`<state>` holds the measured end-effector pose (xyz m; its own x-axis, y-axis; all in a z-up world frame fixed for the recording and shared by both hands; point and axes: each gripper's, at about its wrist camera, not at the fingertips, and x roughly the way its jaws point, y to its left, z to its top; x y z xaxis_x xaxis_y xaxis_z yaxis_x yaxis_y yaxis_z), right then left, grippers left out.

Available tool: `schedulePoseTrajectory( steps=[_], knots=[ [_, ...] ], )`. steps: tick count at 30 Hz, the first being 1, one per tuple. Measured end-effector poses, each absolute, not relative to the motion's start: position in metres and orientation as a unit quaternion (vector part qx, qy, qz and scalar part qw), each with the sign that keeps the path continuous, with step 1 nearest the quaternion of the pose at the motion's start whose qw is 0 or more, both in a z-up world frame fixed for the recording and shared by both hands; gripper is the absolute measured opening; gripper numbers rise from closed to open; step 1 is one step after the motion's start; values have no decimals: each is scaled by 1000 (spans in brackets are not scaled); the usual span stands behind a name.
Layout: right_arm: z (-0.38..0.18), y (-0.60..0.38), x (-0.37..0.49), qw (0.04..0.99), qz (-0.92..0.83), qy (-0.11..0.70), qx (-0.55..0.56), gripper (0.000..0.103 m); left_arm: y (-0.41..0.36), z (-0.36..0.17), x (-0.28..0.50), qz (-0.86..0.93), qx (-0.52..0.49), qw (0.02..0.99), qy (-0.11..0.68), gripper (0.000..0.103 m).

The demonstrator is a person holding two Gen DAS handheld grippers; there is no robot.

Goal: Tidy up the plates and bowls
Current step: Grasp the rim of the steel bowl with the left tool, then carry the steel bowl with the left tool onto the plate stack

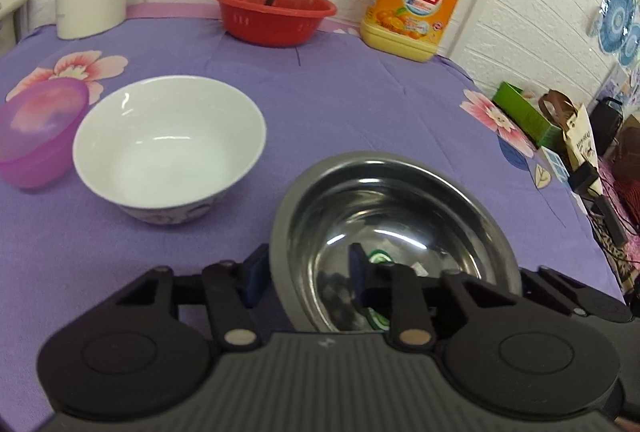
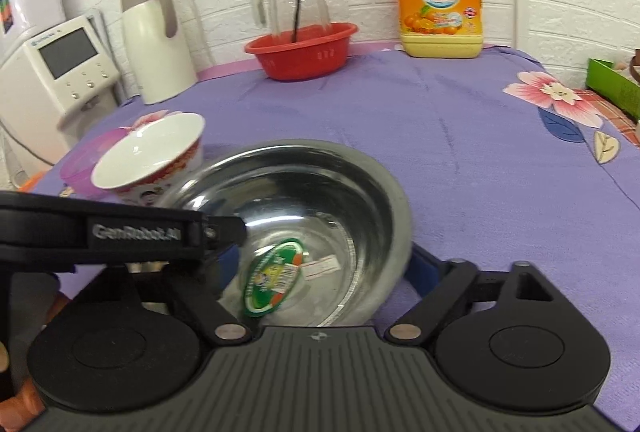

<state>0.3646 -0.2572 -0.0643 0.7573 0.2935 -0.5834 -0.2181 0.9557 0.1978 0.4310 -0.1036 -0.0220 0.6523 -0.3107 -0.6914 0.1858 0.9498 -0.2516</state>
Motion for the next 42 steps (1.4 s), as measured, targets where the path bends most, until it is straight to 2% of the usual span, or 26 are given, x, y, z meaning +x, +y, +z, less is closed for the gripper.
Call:
schedulePoseTrajectory(
  steps=[7, 13, 25, 37, 40, 41, 42],
  knots=[
    [-53, -250, 349, 940, 144, 306, 51, 103, -99, -5, 413, -130, -67, 909, 391, 20],
    [-39, -233, 315, 937, 172, 302, 39, 103, -78, 10, 368, -130, -44, 907, 399, 20],
    [-43, -230, 198, 937, 149, 316, 32, 103, -74, -5, 256, -195, -30, 890, 411, 20],
    [-56, -240, 164, 933, 135, 326, 70, 103, -84, -20, 232, -213, -32, 884, 414, 21],
    [-61, -243, 165, 930, 143, 330, 78, 103, -84, -29, 233, -213, -37, 882, 418, 29],
    [-61, -243, 164, 929, 145, 330, 79, 103, -84, -30, 233, -214, -36, 883, 416, 45],
    [-61, -244, 163, 928, 144, 333, 82, 103, -83, -29, 232, -210, -40, 885, 414, 72]
  ],
)
